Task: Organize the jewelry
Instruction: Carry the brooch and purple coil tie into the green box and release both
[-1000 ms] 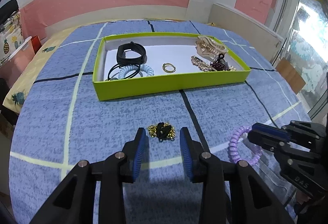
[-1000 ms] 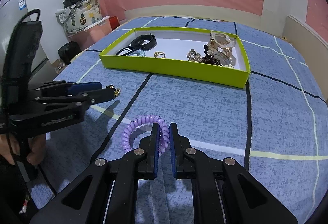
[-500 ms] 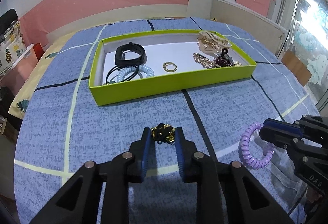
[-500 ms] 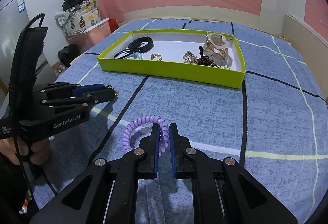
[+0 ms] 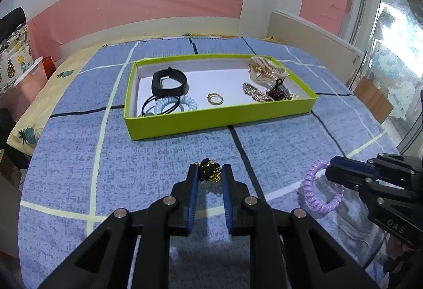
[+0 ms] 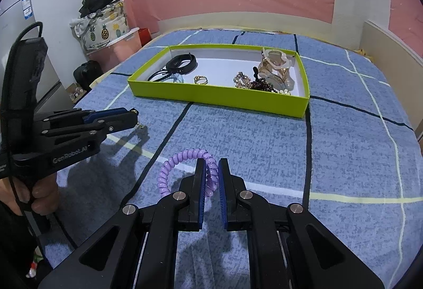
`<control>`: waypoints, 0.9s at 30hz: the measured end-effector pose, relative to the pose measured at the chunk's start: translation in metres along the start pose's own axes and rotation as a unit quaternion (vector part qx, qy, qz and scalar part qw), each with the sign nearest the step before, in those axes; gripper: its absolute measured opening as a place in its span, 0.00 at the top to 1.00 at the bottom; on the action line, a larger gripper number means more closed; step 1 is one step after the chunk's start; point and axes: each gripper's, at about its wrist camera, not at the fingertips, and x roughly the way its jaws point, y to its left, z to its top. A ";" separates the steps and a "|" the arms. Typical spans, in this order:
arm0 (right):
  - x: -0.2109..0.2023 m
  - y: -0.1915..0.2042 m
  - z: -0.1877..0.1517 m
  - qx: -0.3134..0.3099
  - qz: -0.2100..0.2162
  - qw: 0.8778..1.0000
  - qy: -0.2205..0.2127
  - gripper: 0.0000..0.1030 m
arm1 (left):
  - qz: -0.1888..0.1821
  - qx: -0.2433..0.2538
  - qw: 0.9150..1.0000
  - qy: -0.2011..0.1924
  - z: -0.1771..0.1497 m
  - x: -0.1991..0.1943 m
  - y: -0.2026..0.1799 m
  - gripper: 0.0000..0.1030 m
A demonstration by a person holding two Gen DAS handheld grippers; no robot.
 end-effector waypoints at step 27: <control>-0.008 -0.011 0.072 -0.004 -0.004 0.998 -0.057 0.91 | 0.008 0.009 0.998 -0.061 0.046 -0.033 0.008 0.82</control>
